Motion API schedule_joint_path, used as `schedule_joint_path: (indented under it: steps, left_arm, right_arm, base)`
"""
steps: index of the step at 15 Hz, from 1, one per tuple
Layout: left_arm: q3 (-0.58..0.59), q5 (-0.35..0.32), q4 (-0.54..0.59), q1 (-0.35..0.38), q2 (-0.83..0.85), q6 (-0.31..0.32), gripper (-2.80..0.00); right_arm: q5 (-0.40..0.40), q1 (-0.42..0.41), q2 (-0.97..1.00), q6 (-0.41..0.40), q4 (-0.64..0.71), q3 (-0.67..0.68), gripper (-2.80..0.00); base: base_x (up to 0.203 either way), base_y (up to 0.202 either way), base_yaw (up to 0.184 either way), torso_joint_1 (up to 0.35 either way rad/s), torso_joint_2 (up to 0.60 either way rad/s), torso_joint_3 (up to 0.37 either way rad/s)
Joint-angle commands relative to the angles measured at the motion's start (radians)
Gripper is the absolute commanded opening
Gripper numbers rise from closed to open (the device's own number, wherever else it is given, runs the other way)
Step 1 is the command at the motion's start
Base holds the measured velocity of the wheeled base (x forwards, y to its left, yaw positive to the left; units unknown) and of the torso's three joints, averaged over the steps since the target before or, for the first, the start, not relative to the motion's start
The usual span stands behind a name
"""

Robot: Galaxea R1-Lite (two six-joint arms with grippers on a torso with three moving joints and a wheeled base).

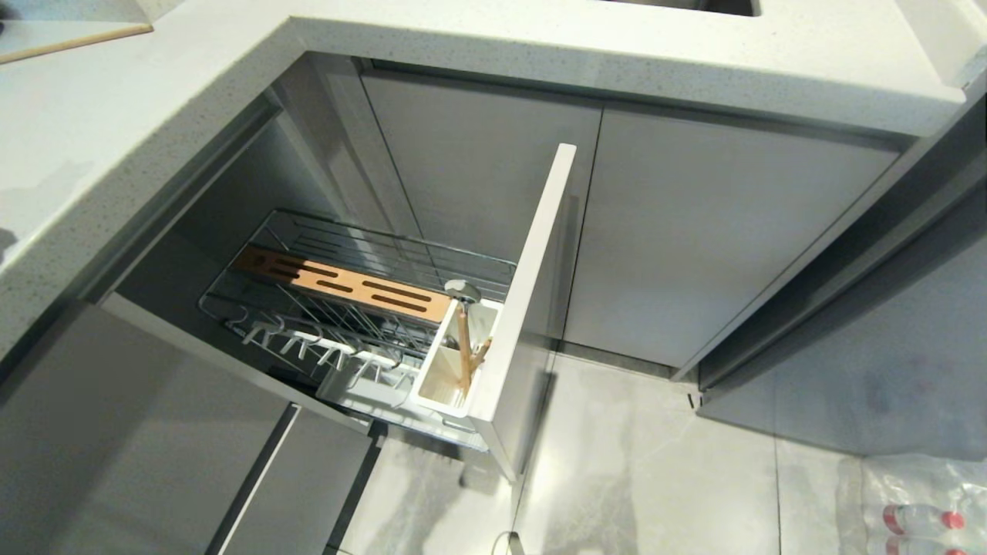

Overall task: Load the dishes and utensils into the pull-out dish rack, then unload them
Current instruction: Take the spoon out of the cupboard

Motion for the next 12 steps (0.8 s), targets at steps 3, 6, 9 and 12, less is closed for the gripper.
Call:
schedule_joint_path:
  steps: [3, 6, 9, 12]
  left_arm:
    - [-0.029, -0.002, -0.005, 0.001, 0.000, -0.002, -2.80]
    - [-0.068, -0.001, -0.004, 0.001, 0.001, -0.019, -2.80]
    - [-0.083, -0.002, 0.003, -0.016, 0.020, -0.019, -2.80]
    - [-0.083, -0.001, 0.007, -0.027, 0.046, -0.019, -2.80]
  right_arm:
    - [0.000, 0.000, 0.001, 0.000, 0.000, 0.002, -2.80]
    - [0.000, 0.000, 0.001, 0.000, 0.000, 0.002, -2.80]
    - [0.000, 0.000, 0.001, 0.000, 0.000, 0.002, -2.80]
    - [0.000, 0.000, 0.001, 0.000, 0.000, 0.002, -2.80]
  base:
    - [0.000, 0.000, 0.000, 0.000, 0.00, 0.000]
    - [0.000, 0.000, 0.000, 0.000, 0.00, 0.000]
    - [0.000, 0.000, 0.000, 0.000, 0.00, 0.000]
    - [0.000, 0.000, 0.000, 0.000, 0.00, 0.000]
